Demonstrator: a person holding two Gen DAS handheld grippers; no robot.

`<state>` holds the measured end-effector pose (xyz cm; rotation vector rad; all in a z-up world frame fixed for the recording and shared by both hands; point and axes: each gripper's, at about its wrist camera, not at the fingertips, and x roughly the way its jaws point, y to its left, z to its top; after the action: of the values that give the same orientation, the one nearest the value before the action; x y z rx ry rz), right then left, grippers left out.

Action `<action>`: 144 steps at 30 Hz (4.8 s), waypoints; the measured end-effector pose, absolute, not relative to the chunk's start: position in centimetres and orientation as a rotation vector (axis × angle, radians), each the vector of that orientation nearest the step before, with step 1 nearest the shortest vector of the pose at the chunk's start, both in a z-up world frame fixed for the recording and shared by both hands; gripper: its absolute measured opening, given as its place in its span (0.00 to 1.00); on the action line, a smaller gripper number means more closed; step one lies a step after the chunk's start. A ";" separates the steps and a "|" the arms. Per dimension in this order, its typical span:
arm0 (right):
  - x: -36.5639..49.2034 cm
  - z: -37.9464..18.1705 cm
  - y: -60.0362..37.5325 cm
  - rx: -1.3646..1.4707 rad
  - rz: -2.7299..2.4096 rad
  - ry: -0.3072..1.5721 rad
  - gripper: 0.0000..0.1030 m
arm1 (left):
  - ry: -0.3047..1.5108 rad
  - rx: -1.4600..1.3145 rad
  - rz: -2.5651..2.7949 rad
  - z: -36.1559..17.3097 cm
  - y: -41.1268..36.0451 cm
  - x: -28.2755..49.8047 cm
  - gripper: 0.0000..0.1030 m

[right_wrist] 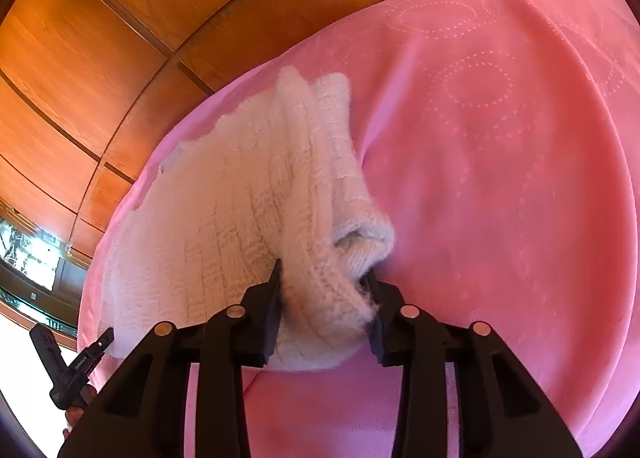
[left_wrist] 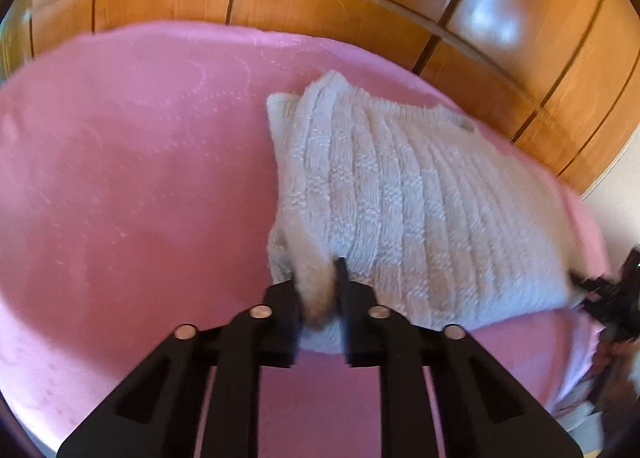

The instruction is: Fold small clothes

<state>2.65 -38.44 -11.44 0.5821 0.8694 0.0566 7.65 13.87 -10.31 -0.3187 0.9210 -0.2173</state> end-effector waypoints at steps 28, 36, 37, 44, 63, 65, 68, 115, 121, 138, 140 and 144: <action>-2.4 -7.1 -39.0 0.561 0.160 0.806 0.14 | 0.919 -0.564 -0.361 -8.4 17.0 2.3 0.06; -6.3 -9.1 -39.4 0.561 0.163 0.901 0.15 | 0.995 -0.526 -0.319 -8.9 17.1 -2.2 0.09; -6.2 -9.3 -39.3 0.553 0.156 0.907 0.19 | 0.986 -0.498 -0.268 -8.7 17.1 -1.9 0.09; -4.2 -6.9 -39.7 0.480 0.088 0.818 0.52 | 0.907 -0.468 -0.244 -6.5 17.3 1.8 0.39; 8.4 -8.9 -31.9 0.224 0.076 0.840 0.75 | 0.944 -0.328 -0.075 -9.7 15.6 8.8 0.04; 9.6 -10.0 -31.1 0.174 0.048 0.838 0.81 | 0.983 -0.327 -0.051 -11.4 15.3 9.1 0.06; 9.6 -10.7 -30.1 0.103 0.006 0.808 0.85 | 0.985 -0.362 -0.017 -11.2 15.8 9.2 0.22; 7.7 -7.2 -42.4 0.532 0.174 0.784 0.81 | 0.906 0.013 -0.168 -9.4 -0.4 5.9 0.88; 8.4 -10.2 -42.6 0.609 0.221 0.863 0.61 | 0.914 -0.004 -0.188 -9.6 -0.1 6.1 0.90; 1.1 -11.3 -38.1 0.582 0.340 0.920 0.32 | 0.912 0.023 -0.167 -8.3 -0.3 5.6 0.89; 1.1 -11.4 -38.0 0.604 0.333 0.943 0.32 | 0.901 0.024 -0.158 -7.8 -0.3 5.1 0.89; 0.8 -10.3 -37.6 0.587 0.323 0.946 0.30 | 0.893 0.004 -0.157 -7.5 0.3 4.4 0.89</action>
<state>0.79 -37.58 -10.26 0.5870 0.9461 0.3233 4.36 0.26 -7.48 0.0043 0.8925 -0.1574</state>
